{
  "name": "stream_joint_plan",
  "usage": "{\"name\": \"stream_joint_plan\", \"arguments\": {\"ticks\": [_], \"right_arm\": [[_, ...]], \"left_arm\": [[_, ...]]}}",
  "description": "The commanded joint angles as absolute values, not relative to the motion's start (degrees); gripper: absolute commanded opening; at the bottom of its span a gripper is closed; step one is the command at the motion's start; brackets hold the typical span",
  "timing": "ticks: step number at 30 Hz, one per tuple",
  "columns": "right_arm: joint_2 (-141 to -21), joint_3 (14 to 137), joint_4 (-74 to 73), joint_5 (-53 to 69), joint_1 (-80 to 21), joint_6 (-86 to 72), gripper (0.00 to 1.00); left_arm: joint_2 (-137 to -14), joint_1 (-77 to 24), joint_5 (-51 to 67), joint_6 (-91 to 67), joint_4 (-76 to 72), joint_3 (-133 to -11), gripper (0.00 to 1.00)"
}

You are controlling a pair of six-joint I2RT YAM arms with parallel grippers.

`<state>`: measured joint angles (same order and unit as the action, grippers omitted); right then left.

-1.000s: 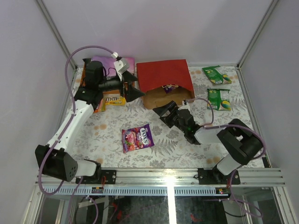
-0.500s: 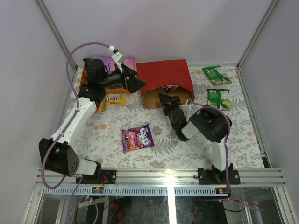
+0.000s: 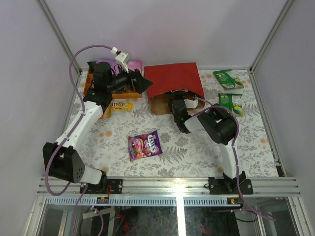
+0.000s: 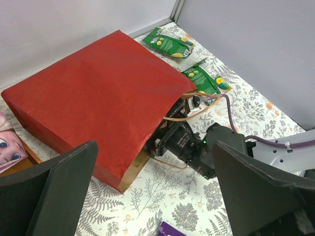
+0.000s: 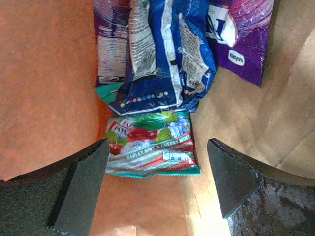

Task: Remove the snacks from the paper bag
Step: Take out the snack from the paper bag.

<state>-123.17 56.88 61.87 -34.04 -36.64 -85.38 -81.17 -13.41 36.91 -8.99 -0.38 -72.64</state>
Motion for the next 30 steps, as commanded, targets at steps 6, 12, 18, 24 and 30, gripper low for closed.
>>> {"name": "stream_joint_plan", "arguments": {"ticks": [6,12,18,24,30], "right_arm": [[-128.5,67.9,43.5,-38.3,-33.6,-90.2,0.87],[-134.1,73.8,40.9,-35.9,-31.4,-91.5,0.85],[-139.4,80.9,38.7,-34.4,-30.0,-90.6,0.7],[-140.2,81.8,46.5,-30.1,-29.5,-85.1,0.24],[-135.0,77.7,56.4,-26.0,-29.5,-77.0,0.0]], "left_arm": [[-81.3,-13.2,35.8,-9.6,-2.8,-73.1,1.0],[-82.2,-13.2,36.5,-10.5,-4.1,-72.9,1.0],[-83.2,-13.2,35.8,-9.9,-2.6,-73.9,1.0],[-83.3,-13.2,35.5,-9.6,-2.3,-74.2,1.0],[-83.6,-13.2,35.6,-9.8,-2.4,-74.2,1.0]]}}
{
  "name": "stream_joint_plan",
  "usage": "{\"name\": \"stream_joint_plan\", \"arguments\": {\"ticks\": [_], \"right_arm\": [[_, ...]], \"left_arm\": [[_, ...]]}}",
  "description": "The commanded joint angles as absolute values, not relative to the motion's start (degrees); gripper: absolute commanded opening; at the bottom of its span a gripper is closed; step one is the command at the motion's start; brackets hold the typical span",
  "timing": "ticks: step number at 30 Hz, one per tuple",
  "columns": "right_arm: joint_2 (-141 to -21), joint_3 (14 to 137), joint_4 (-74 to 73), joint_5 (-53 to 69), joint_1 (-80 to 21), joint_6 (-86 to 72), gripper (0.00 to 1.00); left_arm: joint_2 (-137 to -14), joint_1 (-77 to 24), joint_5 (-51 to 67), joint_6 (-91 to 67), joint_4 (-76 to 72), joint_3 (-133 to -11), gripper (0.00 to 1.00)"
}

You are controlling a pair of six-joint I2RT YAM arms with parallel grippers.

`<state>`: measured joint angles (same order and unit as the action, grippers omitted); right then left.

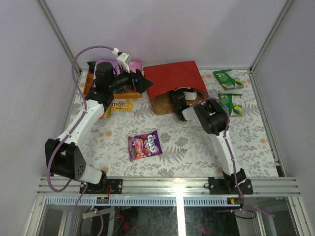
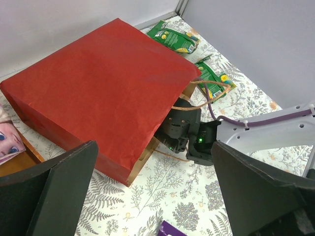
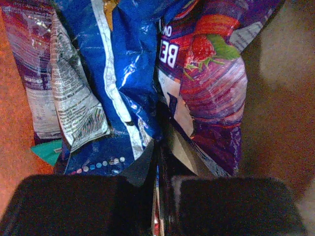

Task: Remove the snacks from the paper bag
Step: Take out the snack from the paper bag.

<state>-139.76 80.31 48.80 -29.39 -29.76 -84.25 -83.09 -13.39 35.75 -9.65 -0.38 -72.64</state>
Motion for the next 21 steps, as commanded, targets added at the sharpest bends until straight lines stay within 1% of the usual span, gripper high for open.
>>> {"name": "stream_joint_plan", "arguments": {"ticks": [1,6,10,15,21], "right_arm": [[-133.6,76.6,57.7,-25.5,-29.5,-76.0,0.0],[-125.6,71.0,59.1,-23.9,-29.6,-74.1,0.0],[-118.4,66.3,56.1,-23.1,-29.9,-76.1,0.0],[-110.5,61.0,56.2,-21.8,-30.8,-77.3,0.0],[-99.5,54.1,52.3,-23.1,-32.3,-74.9,0.0]], "left_arm": [[-83.5,-13.2,35.5,-9.8,-2.4,-74.1,1.0],[-82.9,-13.1,33.8,-10.5,-2.9,-73.5,1.0],[-82.7,-13.1,32.6,-11.2,-2.9,-73.3,1.0],[-82.5,-13.1,31.5,-11.8,-2.9,-73.3,1.0],[-82.0,-12.9,29.6,-12.7,-3.2,-73.1,1.0]]}}
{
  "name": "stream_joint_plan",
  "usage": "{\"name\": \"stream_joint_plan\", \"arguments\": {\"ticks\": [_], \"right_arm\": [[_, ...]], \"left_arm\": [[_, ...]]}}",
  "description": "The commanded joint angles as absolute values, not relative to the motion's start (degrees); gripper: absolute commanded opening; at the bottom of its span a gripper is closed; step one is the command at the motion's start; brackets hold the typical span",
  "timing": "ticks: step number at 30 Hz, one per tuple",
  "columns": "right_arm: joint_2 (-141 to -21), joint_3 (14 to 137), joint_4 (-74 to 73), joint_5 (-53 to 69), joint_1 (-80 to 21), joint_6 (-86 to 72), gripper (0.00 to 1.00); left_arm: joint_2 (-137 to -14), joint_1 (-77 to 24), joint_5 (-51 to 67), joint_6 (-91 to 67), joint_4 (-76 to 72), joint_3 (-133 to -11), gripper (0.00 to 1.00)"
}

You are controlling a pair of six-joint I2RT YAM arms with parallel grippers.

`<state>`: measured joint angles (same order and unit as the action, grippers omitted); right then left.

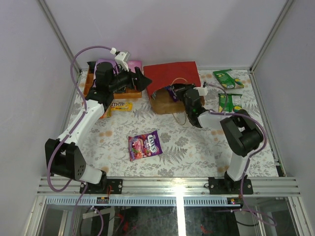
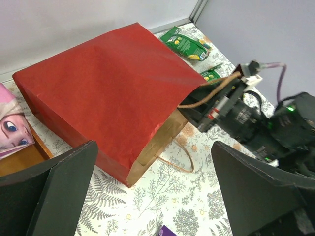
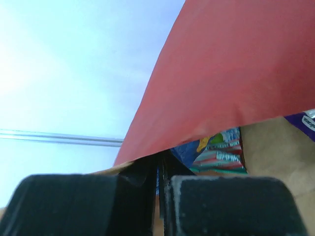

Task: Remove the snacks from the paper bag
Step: Take out the snack from the paper bag, then place the snack at the center of the board.

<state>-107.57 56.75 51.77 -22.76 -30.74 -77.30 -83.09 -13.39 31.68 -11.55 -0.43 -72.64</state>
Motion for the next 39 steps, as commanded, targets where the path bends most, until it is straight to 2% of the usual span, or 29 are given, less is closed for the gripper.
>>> {"name": "stream_joint_plan", "arguments": {"ticks": [1,11,18,22,31,39], "right_arm": [[-97.5,53.2,51.3,-23.5,-32.7,-74.3,0.0],[-79.6,50.9,34.6,-24.5,-36.1,-64.8,0.0],[-73.7,56.6,18.8,-14.4,-36.1,-58.4,0.0],[-69.6,54.1,14.3,-10.3,-36.1,-56.0,0.0],[-52.1,44.2,1.9,-14.0,-36.2,-48.5,0.0],[-46.5,43.3,-2.0,-14.7,-36.2,-44.4,0.0]], "left_arm": [[-82.0,-12.9,29.4,-12.9,-3.3,-73.0,1.0],[-83.0,-12.7,28.3,-15.1,-3.8,-73.6,1.0],[-82.8,-12.5,27.2,-15.5,-3.6,-73.7,1.0],[-82.3,-12.4,26.2,-15.4,-3.2,-73.7,1.0],[-82.8,-12.2,25.5,-16.3,-4.2,-72.7,1.0],[-83.5,-12.2,26.0,-17.8,-5.0,-72.8,1.0]]}}
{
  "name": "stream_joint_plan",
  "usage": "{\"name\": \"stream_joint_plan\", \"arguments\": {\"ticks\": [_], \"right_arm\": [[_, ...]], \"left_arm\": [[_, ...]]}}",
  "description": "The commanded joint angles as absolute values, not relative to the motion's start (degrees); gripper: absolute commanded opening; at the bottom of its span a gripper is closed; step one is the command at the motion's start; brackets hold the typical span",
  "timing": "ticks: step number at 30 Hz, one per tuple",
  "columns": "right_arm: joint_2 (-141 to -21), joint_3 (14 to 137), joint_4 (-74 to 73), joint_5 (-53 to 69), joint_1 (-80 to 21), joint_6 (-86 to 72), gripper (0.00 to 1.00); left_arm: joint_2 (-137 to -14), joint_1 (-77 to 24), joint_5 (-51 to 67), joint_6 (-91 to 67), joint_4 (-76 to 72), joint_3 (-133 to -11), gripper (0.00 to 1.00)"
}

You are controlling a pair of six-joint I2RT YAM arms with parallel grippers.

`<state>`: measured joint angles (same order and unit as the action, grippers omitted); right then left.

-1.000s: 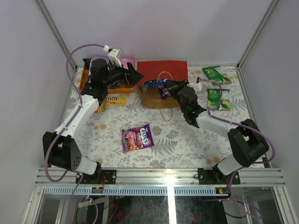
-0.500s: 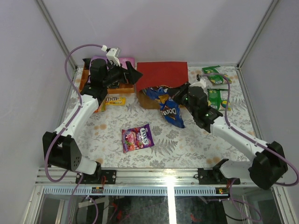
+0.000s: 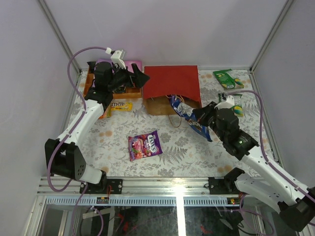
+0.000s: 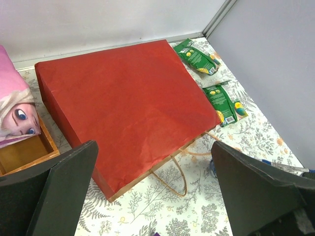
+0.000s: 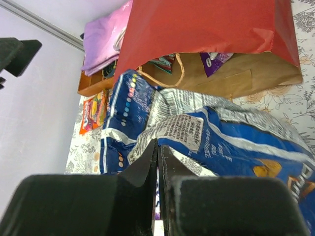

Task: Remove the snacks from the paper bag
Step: Place the snack at the center of the board.

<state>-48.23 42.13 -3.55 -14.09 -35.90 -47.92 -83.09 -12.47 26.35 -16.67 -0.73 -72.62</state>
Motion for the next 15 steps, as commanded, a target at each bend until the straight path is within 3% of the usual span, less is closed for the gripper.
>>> {"name": "stream_joint_plan", "arguments": {"ticks": [1,9,13,15], "right_arm": [[-46.9,43.1,-2.2,-13.7,-36.2,-44.3,0.0],[-54.1,35.6,1.3,-6.3,-41.0,-49.1,0.0],[-58.1,33.1,5.7,-4.3,-45.2,-50.9,0.13],[-59.8,33.9,6.5,-3.7,-47.0,-50.0,0.26]], "left_arm": [[-83.5,-12.2,25.9,-17.8,-5.0,-72.8,1.0],[-83.2,-12.2,24.4,-16.1,-3.1,-72.4,1.0],[-82.7,-12.1,23.4,-15.5,-2.2,-72.5,1.0],[-82.3,-12.1,23.0,-15.3,-2.0,-72.4,1.0]]}}
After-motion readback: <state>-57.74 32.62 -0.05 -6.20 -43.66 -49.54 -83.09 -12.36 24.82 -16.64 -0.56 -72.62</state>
